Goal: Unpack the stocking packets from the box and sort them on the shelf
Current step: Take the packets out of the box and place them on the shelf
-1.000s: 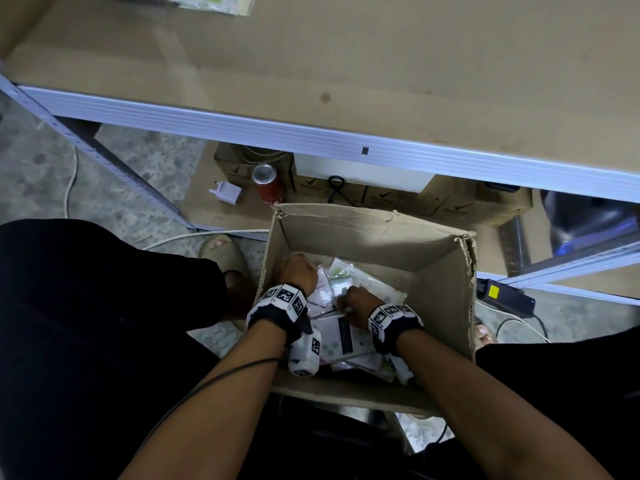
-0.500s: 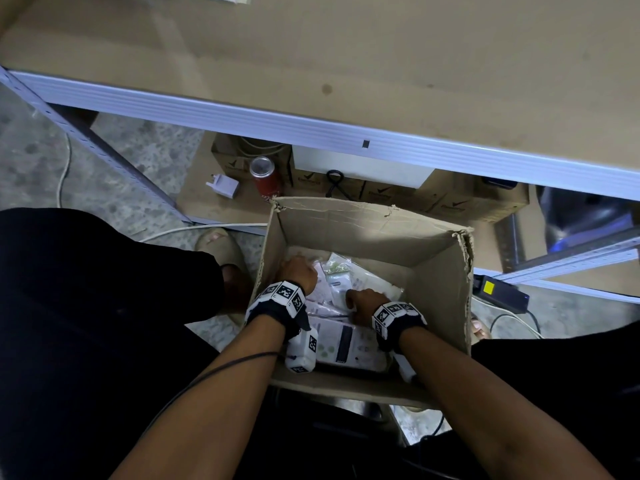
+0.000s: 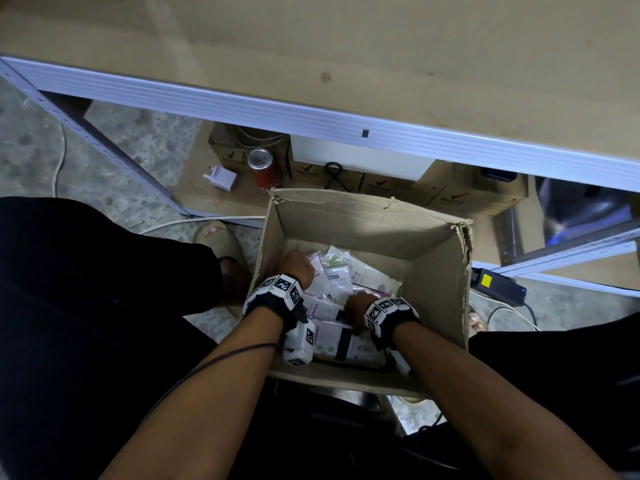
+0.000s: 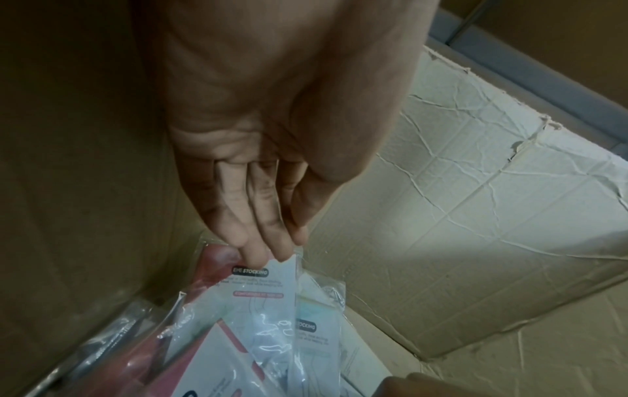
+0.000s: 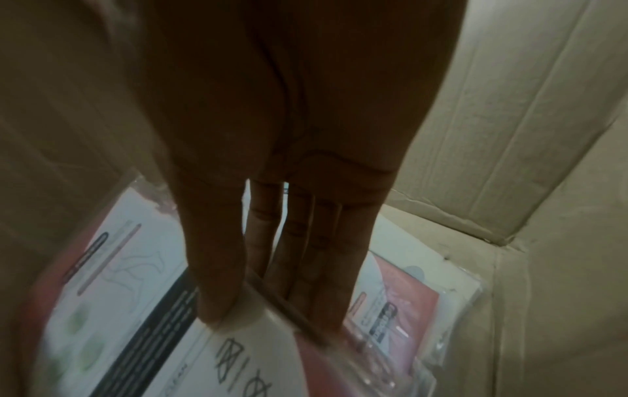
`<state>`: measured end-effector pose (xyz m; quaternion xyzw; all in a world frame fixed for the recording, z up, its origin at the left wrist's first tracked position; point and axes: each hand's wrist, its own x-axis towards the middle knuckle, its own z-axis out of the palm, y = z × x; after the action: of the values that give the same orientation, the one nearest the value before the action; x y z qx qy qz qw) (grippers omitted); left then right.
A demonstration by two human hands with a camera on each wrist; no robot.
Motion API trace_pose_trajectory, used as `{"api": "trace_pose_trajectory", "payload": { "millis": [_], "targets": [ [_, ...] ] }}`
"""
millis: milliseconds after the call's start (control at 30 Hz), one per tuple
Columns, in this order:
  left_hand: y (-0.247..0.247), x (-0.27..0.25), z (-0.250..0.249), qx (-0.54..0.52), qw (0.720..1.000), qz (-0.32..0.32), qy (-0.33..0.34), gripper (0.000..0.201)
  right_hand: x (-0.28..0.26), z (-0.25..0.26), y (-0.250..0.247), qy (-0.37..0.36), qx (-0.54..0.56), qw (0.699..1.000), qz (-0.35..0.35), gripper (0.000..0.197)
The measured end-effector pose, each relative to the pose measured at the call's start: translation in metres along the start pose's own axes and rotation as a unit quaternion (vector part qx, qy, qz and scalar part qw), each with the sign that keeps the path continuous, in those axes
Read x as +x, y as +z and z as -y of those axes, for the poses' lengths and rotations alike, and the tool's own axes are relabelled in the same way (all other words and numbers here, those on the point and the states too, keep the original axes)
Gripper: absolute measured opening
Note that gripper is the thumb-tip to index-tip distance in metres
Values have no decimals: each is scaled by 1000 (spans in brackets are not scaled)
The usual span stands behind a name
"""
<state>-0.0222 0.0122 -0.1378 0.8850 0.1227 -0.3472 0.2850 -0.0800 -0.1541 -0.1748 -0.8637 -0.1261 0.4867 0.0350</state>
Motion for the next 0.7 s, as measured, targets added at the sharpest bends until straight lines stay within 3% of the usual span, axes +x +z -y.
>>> {"api": "trace_pose_trajectory", "payload": {
  "millis": [233, 600, 700],
  "targets": [
    [2, 5, 4, 26, 1000, 3, -8, 31, -15, -11, -15, 4, 20, 1000, -6, 39],
    [18, 17, 17, 102, 992, -73, -27, 50, -35, -56, -65, 77, 16, 990, -118, 14],
    [26, 20, 19, 124, 992, -15, 29, 41, -46, -62, -69, 107, 65, 975, -181, 21]
  ]
}}
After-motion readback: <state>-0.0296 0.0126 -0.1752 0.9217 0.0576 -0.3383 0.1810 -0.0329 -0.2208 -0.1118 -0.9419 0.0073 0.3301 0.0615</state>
